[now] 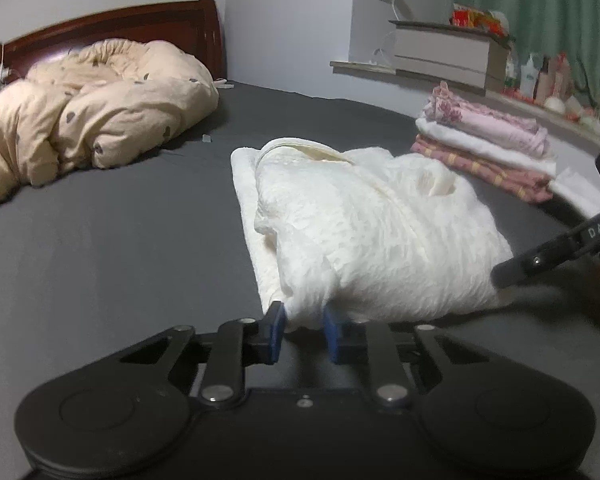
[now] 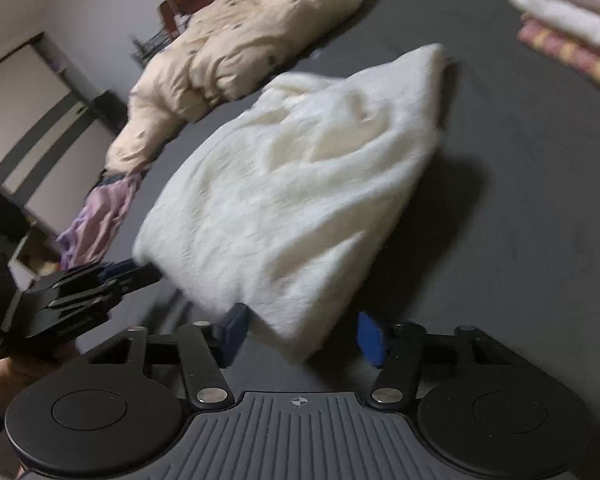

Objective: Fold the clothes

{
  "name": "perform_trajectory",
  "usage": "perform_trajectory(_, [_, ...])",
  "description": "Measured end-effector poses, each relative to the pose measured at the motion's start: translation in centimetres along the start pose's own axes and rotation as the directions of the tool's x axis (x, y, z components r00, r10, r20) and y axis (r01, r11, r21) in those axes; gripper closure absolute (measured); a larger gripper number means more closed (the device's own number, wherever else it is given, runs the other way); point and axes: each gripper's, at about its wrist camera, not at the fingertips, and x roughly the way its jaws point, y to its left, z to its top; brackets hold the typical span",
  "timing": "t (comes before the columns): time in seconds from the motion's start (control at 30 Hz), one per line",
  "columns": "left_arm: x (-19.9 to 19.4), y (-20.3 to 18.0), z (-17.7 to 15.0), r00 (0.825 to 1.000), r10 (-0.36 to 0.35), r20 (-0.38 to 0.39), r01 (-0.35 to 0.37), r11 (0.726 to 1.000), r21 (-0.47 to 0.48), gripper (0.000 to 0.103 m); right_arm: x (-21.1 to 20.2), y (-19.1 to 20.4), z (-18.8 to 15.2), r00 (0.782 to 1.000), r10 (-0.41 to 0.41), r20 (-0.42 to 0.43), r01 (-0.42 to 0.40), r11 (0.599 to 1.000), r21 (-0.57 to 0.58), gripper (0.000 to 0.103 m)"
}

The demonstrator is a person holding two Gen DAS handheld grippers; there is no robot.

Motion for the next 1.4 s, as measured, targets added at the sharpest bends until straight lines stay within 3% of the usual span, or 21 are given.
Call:
perform_trajectory(0.13, [0.0,0.0,0.1,1.000,0.004,-0.001,-0.004,1.000,-0.004,0.090,1.2,2.1,0.0,0.999,-0.035,-0.004,0.034,0.989,-0.147,0.077])
perform_trajectory(0.23, [-0.3,0.8,0.1,1.000,0.008,0.001,-0.008,1.000,-0.008,0.093,0.9,1.5,0.6,0.999,-0.019,0.027,0.022,0.991,-0.130,0.087])
perform_trajectory(0.43, [-0.3,0.8,-0.4,0.999,-0.020,-0.047,0.026,0.993,0.116,0.097,0.6,0.9,0.8,0.997,-0.075,-0.014,0.071,0.981,-0.180,0.090])
perform_trajectory(0.53, [0.3,0.7,-1.1,0.995,0.011,-0.097,0.004,0.988,0.153,0.100,0.4,1.4,0.2,0.993,-0.114,-0.011,0.108,0.966,-0.234,0.089])
perform_trajectory(0.67, [-0.9,1.7,-1.5,0.997,0.015,-0.074,-0.007,0.995,0.100,0.099,-0.6,2.5,-0.7,0.986,-0.163,0.028,0.164,0.940,-0.298,0.089])
perform_trajectory(0.73, [-1.6,1.6,-1.4,0.999,0.013,-0.044,-0.009,0.995,0.103,0.096,-1.0,3.1,-1.2,0.981,-0.187,0.050,0.193,0.923,-0.333,0.088])
perform_trajectory(0.8, [-2.3,1.3,-1.3,1.000,0.016,-0.010,-0.015,0.992,0.127,0.075,-1.0,3.8,-2.0,0.975,-0.211,0.074,0.223,0.899,-0.378,0.083])
perform_trajectory(0.87, [-2.2,0.4,-1.2,1.000,0.022,-0.001,-0.022,0.982,0.190,0.070,-0.8,4.4,-2.5,0.971,-0.223,0.090,0.241,0.884,-0.400,0.081])
perform_trajectory(1.0, [-0.6,-1.8,-1.3,0.998,0.053,-0.022,-0.043,0.952,0.304,0.070,0.3,4.0,-2.4,0.973,-0.221,0.071,0.232,0.910,-0.343,0.081])
perform_trajectory(1.03, [-0.1,-2.1,-1.4,0.997,0.067,-0.025,-0.055,0.947,0.315,0.070,0.5,4.1,-2.4,0.971,-0.229,0.069,0.238,0.908,-0.344,0.081])
perform_trajectory(1.1, [0.8,-2.5,-1.4,0.994,0.105,-0.036,-0.088,0.943,0.321,0.101,0.8,4.5,-2.5,0.960,-0.268,0.082,0.279,0.887,-0.368,0.082])
perform_trajectory(1.13, [1.1,-2.5,-1.3,0.991,0.126,-0.036,-0.108,0.940,0.323,0.102,0.9,4.7,-2.6,0.955,-0.280,0.099,0.297,0.876,-0.380,0.099])
perform_trajectory(1.27, [0.7,-2.4,-1.0,0.983,0.184,0.022,-0.180,0.920,0.350,0.102,0.5,5.2,-2.3,0.939,-0.311,0.148,0.344,0.826,-0.446,0.100])
perform_trajectory(1.4, [-0.3,-2.5,-0.4,0.982,0.178,0.064,-0.189,0.907,0.378,0.102,0.7,6.0,-2.8,0.913,-0.369,0.172,0.399,0.727,-0.558,0.100])
